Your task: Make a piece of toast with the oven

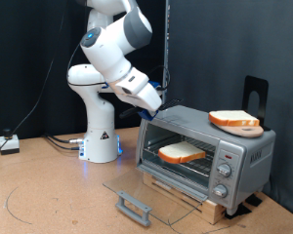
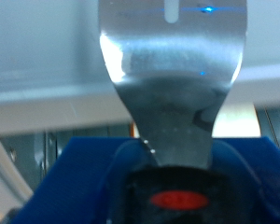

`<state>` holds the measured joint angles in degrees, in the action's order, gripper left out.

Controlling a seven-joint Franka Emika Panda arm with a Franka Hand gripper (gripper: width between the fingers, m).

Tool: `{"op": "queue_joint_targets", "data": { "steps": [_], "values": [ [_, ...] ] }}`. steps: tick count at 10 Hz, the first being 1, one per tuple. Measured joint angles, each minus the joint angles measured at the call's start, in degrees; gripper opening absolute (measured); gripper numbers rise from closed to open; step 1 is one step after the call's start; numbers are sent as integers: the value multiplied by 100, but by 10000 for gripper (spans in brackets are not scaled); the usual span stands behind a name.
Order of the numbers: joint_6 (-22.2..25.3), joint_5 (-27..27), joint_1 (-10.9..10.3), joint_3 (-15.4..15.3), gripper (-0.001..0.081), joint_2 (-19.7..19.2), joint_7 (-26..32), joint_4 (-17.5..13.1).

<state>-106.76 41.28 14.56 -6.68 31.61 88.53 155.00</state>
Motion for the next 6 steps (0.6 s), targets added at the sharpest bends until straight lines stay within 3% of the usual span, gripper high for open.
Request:
{"op": "queue_joint_targets", "data": {
  "steps": [3,6],
  "values": [
    [226,12,-309,-291,395,452,31,59],
    [259,312,-548,-695,395,902,-433,112]
  ]
}}
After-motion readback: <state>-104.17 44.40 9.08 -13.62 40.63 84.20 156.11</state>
